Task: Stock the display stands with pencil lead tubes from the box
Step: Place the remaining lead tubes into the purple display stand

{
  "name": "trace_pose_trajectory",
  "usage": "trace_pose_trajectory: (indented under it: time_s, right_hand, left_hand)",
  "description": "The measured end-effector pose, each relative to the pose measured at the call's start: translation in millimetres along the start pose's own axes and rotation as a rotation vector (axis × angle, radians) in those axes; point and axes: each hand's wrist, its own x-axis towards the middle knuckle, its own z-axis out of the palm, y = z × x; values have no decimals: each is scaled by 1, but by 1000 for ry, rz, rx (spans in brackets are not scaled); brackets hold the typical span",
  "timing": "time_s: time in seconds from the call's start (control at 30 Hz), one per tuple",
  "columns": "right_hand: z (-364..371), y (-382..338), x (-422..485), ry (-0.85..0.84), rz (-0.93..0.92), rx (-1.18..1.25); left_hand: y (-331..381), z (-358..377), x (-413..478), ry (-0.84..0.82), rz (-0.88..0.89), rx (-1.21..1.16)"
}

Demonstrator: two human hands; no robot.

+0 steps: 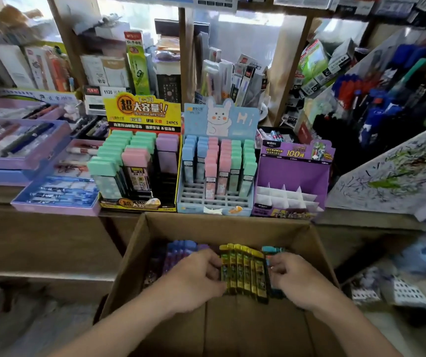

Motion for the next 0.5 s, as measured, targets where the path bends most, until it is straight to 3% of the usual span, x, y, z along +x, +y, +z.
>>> trace_pose_trajectory:
  time_s: [0.27,0.5]
  right_hand:
    - [3,13,-13,94,94,122]
    - [5,7,-7,118,165,184]
  left_hand:
    - [12,40,16,-48,-25,-205]
    - [21,64,25,4,-14,-290]
